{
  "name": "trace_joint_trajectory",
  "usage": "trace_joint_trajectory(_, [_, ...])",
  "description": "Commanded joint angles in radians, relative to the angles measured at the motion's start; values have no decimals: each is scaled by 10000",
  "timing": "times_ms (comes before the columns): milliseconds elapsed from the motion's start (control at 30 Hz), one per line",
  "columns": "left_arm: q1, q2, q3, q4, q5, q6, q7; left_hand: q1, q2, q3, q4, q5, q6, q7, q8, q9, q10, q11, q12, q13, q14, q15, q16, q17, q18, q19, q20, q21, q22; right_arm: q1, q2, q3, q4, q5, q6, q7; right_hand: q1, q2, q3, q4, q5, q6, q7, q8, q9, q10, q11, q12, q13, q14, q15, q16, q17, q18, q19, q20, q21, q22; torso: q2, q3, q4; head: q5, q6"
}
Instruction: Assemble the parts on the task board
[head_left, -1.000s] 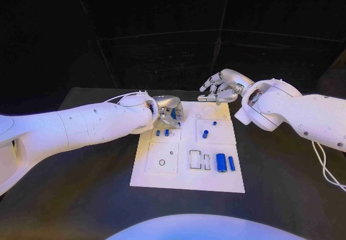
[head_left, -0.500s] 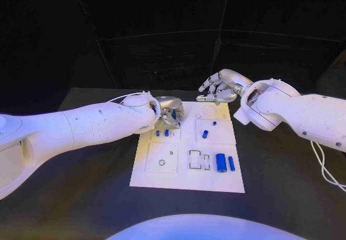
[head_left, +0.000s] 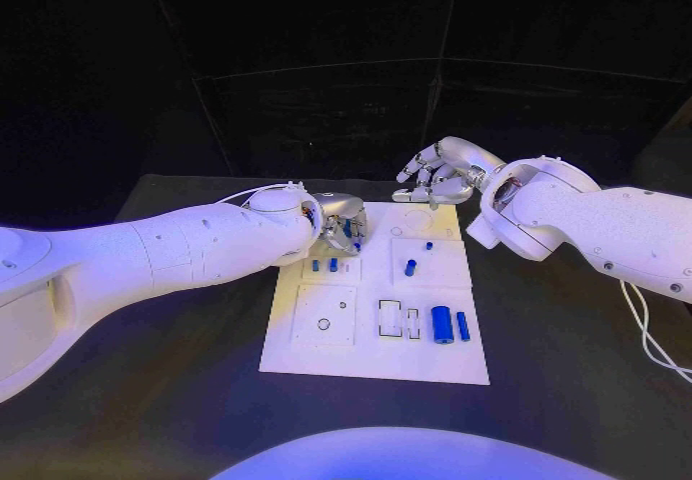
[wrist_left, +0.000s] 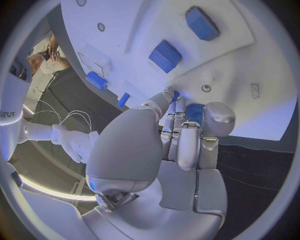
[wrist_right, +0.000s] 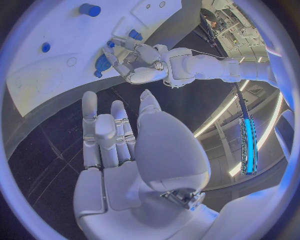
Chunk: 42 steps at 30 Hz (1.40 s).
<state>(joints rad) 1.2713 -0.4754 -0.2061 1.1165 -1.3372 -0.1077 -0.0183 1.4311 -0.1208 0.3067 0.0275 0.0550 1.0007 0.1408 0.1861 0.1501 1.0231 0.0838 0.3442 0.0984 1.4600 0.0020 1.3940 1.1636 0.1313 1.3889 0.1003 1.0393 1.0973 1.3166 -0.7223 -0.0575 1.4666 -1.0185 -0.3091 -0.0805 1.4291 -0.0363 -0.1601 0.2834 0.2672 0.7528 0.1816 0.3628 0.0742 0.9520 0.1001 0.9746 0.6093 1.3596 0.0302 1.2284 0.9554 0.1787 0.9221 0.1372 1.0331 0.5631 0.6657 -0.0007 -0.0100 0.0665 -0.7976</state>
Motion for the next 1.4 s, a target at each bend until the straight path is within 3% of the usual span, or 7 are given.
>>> trace_joint_trajectory(33, [-59,15,-36,-38,-193,426,-208,-14,87,94,-16,-14,112,-8,-43,-25,126,-18,-93,-40,183,-34,45,-13,-146,98,-9,81,41,18,-2,6,7,-27,5,59,61,76,-39,-15,-22,-43,-6,45,-17,-26,-30,-11,-13,-43,-55,-14,7,58,34,-13,-62,-15,0,-3,-1,-5,2])
trace_joint_trajectory(433, [-79,27,-35,-26,-240,123,-61,341,419,788,-371,-55,886,-184,106,-14,1064,-275,-118,-113,226,-240,87,-13,-193,177,-174,383,367,18,4,6,6,-27,9,60,88,106,-49,-14,-10,-51,-7,58,-17,-26,-31,-7,-35,-34,-57,-6,20,59,39,-15,-66,-17,-3,0,-2,4,-18])
trace_joint_trajectory(767, [-89,-155,-27,67,-153,-955,329,140,505,1057,-491,-58,1265,-207,131,6,1472,-342,-278,-122,257,-304,124,5,-234,216,-263,555,561,16,31,6,-13,-27,14,73,89,113,-53,-11,-8,-52,-7,62,-18,-25,-31,-5,-41,-33,-57,-5,20,59,40,-15,-66,-17,-5,-15,-15,-17,29])
trace_joint_trajectory(933, [-86,-334,-8,279,81,-1311,506,126,483,1111,-535,-57,1258,-190,91,-7,1484,-333,-358,-141,262,-304,125,-2,-238,219,-270,568,580,15,36,6,-25,-27,20,76,89,113,-53,-11,-8,-52,-7,62,-18,-25,-31,-5,-41,-33,-57,-5,20,59,40,-15,-66,-17,-6,1,3,-26,41])
trace_joint_trajectory(1000, [-82,-426,49,413,153,-1362,553,103,469,1182,-575,-57,1217,-161,26,-30,1471,-305,-459,-166,258,-288,115,-33,-240,212,-265,559,582,15,32,6,-29,-27,19,77,90,118,-56,-9,-5,-53,-7,64,-18,-25,-31,-4,-44,-35,-57,-8,14,59,41,-16,-67,-18,-15,-2,25,-33,59])
trace_joint_trajectory(1233, [-64,-787,448,860,312,-1376,559,31,424,1289,-630,-58,1153,-115,-89,-71,1443,-255,-638,-209,250,-247,103,-74,-242,194,-241,542,587,14,25,6,-36,-27,23,80,92,124,-57,-8,4,-54,-8,67,-18,-25,-31,-4,-48,-33,-58,-5,19,58,42,-16,-68,-18,-22,9,63,41,78])
trace_joint_trajectory(1400, [-19,-1203,560,1160,458,-1198,409,13,408,1300,-638,-58,1154,-112,-103,-75,1450,-251,-663,-213,246,-243,97,-93,-243,194,-236,546,594,13,-4,6,-32,-27,25,69,92,124,-57,-8,4,-54,-8,67,-18,-25,-31,-4,-48,-33,-58,-5,19,58,42,-16,-68,-18,-21,13,51,68,105])
